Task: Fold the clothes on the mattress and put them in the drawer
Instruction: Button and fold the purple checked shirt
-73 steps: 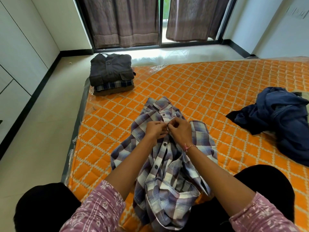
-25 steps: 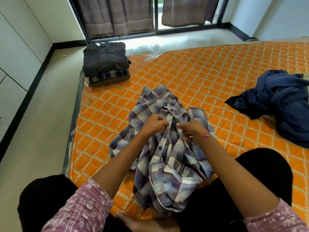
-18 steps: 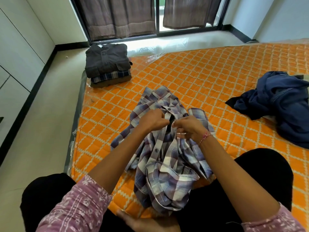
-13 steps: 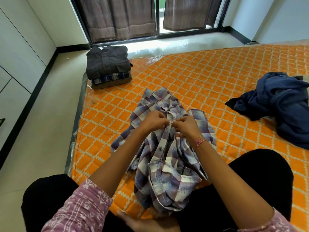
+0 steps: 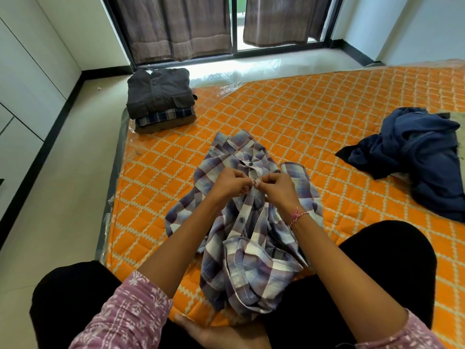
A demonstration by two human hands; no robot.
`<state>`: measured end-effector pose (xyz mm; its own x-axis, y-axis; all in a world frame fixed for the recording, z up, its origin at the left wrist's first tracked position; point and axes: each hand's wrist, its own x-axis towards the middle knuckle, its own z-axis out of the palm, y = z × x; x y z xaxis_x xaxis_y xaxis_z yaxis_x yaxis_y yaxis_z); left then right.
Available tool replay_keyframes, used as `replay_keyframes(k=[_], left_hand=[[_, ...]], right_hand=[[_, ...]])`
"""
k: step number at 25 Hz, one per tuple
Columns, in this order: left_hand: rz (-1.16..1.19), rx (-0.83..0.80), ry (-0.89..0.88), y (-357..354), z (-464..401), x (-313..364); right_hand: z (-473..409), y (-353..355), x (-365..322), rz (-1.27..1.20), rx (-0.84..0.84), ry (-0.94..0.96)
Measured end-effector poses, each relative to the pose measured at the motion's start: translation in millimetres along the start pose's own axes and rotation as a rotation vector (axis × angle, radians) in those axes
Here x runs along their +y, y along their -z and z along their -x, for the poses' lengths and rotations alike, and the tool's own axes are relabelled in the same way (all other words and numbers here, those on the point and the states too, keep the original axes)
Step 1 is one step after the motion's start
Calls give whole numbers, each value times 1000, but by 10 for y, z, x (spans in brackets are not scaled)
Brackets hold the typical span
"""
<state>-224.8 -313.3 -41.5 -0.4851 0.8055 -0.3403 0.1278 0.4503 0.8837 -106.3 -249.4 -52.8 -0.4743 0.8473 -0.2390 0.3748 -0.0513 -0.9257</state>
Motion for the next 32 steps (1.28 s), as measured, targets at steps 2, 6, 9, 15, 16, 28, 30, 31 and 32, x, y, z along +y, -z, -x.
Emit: replay_keyframes(k=[2,6,9,15,16,28,30,31,32], left_hand=[[16,7,-8,-16,6,0],[-4,69,1,-59,-7,50],[53,57,18,-90,28,16],[48,153,-19,-166,59,-45],[0,192,-40,-185,49,-49],[200,156,-3,-179,-1,-110],[248,167,31,-199,-7,-120],[297,176,52,-209,5,-117],[369,190,85,-220,24,-107]], right_hand=[[13,-6,0,-9,3,-6],[42,-44,8,-80,98,-33],[51,-38,-7,-86,139,-38],[54,-31,20,-14,84,11],[72,-34,9,42,89,36],[-81,-45,-122,525,57,259],[-61,-98,-153,648,129,280],[-55,-121,-154,688,147,288],[-43,-140,-151,715,160,292]])
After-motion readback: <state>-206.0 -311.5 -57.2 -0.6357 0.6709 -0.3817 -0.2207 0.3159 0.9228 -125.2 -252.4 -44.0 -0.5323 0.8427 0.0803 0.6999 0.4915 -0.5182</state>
